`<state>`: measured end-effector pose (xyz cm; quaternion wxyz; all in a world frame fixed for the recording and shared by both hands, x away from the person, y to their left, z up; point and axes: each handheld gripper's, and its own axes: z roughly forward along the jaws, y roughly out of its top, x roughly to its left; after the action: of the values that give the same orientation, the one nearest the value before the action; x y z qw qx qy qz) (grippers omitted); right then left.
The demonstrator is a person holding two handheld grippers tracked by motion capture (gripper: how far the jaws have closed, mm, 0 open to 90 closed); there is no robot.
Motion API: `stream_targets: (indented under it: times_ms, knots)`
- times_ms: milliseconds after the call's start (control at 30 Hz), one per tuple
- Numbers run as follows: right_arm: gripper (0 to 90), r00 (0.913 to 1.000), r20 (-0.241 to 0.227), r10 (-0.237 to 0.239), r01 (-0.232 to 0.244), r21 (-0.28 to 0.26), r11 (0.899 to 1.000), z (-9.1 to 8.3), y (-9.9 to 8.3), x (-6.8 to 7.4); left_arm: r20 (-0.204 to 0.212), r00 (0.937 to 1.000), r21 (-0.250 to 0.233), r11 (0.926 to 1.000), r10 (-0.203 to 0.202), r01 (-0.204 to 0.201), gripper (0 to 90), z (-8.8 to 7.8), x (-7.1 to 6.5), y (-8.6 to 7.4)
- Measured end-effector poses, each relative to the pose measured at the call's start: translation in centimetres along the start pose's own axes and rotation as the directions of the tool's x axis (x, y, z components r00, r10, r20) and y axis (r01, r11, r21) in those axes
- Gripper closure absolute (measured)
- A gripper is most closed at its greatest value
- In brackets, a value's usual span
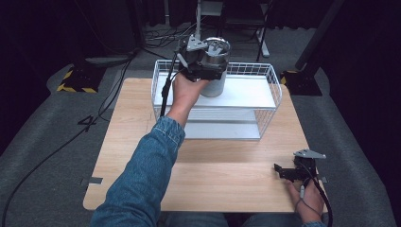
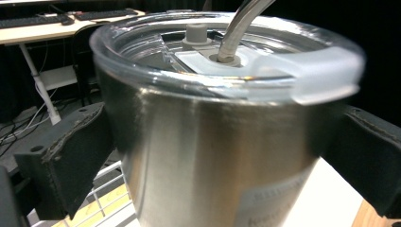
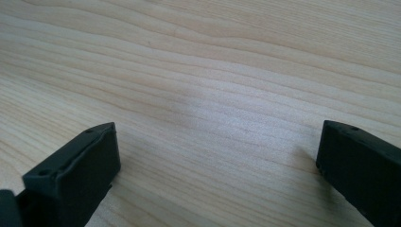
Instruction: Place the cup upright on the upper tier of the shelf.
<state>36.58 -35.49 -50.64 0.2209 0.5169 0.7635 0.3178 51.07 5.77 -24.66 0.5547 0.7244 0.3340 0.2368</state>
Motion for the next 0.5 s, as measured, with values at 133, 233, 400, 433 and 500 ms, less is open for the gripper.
stream_targets:
  times_ms: [133, 233, 400, 433, 500]
  knots:
    - [0.5, 1.0000, 0.001, -0.001, 0.001, -0.001, 1.000, 0.0, 0.0, 0.0, 0.000, 0.9999, -0.001, 0.9999, 0.011, -0.011, 0.0, -0.9, 0.0, -0.1]
    - [0.4, 1.0000, 0.000, -0.001, 0.001, 0.000, 1.000, 0.0, 0.0, 0.0, -0.005, 0.9998, -0.007, 0.9998, 0.021, -0.021, 0.0, -1.7, -0.1, -0.2]
    - [0.4, 1.0000, 0.000, -0.001, 0.001, 0.000, 1.000, 0.0, 0.0, 0.0, -0.005, 0.9996, -0.016, 0.9995, 0.027, -0.027, 0.0, -3.6, -0.2, -0.4]
    - [0.4, 1.0000, 0.000, -0.001, 0.001, 0.000, 1.000, 0.0, 0.0, 0.0, -0.005, 0.9996, -0.021, 0.9994, 0.027, -0.027, 0.0, -4.0, -0.3, -0.5]
    - [0.4, 1.0000, 0.000, -0.001, 0.001, 0.000, 1.000, 0.0, 0.0, 0.0, -0.003, 0.9994, -0.023, 0.9992, 0.034, -0.034, 0.0, -5.0, -0.3, -0.7]
